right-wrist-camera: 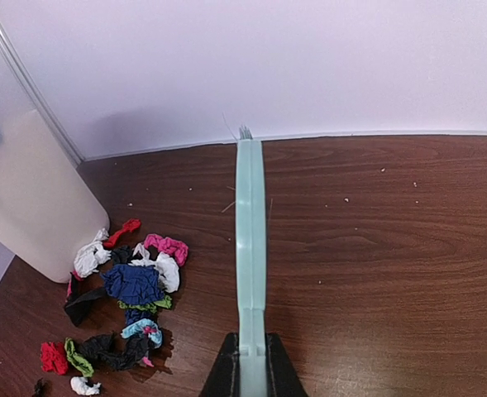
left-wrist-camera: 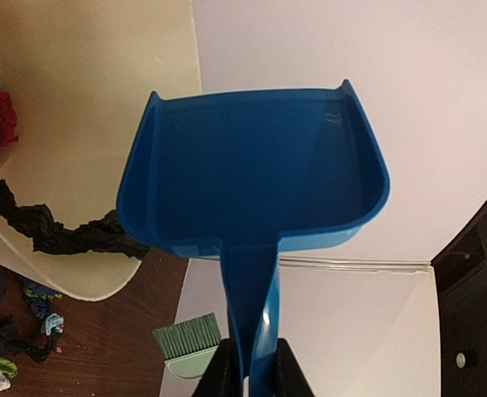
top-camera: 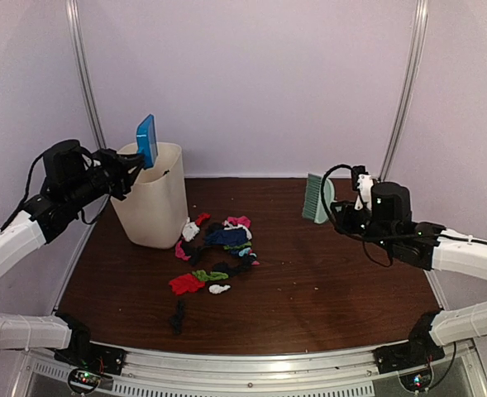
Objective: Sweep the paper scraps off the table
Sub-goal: Dump the paper scraps in the dustpan into the trash bin, then sweep the paper scraps at the center of the board.
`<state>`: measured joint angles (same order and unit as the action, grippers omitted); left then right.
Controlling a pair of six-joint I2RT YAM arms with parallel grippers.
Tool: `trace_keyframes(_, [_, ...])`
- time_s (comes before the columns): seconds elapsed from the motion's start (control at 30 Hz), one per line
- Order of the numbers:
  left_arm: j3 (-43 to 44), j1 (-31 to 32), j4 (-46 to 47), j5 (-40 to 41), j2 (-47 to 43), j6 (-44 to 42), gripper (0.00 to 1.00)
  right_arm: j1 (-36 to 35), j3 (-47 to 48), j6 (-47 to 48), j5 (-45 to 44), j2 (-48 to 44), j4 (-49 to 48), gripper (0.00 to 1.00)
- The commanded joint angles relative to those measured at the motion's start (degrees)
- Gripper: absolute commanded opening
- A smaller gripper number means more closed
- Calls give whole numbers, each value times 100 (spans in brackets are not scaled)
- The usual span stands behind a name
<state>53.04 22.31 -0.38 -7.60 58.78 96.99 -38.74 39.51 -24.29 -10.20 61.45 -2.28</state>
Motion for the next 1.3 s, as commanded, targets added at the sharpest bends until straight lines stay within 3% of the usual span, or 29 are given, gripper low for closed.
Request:
trace_keyframes(0.0, [186,-51,396,360,-240,-229,0,32,319,74,404,42,-34,0])
trace_keyframes(0.23, [530,-51,-458,1334,-380,-1701,0,10,575,-139,1879,421,-228,0])
trace_keyframes(0.43, [759,-35,-456,1014,-163,-2836,0,-410,891,-318,2750,1056,-482,0])
trace_keyframes(0.67, [748,293,-276,1116,-238,-3833,0,-829,1282,-805,2787,2230,-850,0])
trace_keyframes(0.87, [656,545,-261,1265,-267,-4132,0,-907,1509,-1045,2382,3139,-1074,0])
trace_keyframes(1.27, [354,590,-18,1218,-300,-4299,0,-837,761,-1249,1272,3102,-856,0])
